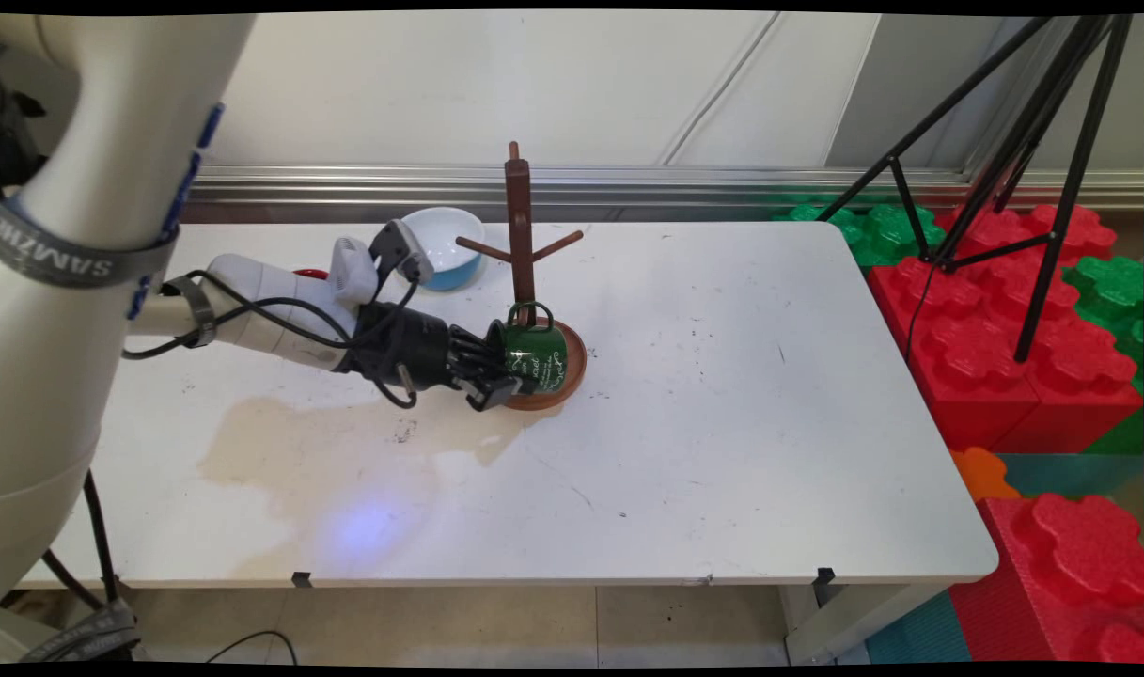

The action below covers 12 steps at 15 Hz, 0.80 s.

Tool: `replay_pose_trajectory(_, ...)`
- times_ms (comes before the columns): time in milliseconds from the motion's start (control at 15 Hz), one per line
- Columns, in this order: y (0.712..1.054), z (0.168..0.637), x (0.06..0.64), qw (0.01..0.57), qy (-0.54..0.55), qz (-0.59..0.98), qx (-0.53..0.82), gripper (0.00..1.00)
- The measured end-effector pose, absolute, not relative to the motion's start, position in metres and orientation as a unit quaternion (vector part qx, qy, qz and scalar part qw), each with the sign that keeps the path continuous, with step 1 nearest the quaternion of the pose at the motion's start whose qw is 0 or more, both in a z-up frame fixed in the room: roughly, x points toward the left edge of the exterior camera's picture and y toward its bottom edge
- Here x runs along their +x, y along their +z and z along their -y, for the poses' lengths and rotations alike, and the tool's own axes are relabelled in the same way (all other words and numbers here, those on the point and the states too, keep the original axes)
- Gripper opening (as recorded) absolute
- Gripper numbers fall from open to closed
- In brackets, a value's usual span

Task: Place the picked object on the table

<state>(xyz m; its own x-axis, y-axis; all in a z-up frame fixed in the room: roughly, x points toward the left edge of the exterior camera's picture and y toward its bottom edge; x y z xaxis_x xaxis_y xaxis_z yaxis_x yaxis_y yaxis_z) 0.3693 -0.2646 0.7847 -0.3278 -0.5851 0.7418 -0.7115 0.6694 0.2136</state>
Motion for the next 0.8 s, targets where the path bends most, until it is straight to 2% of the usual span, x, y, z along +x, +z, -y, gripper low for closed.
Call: replay_pose_trajectory(800,0.809,0.242,0.382,0.436,0.085,0.807,0.388,0.00)
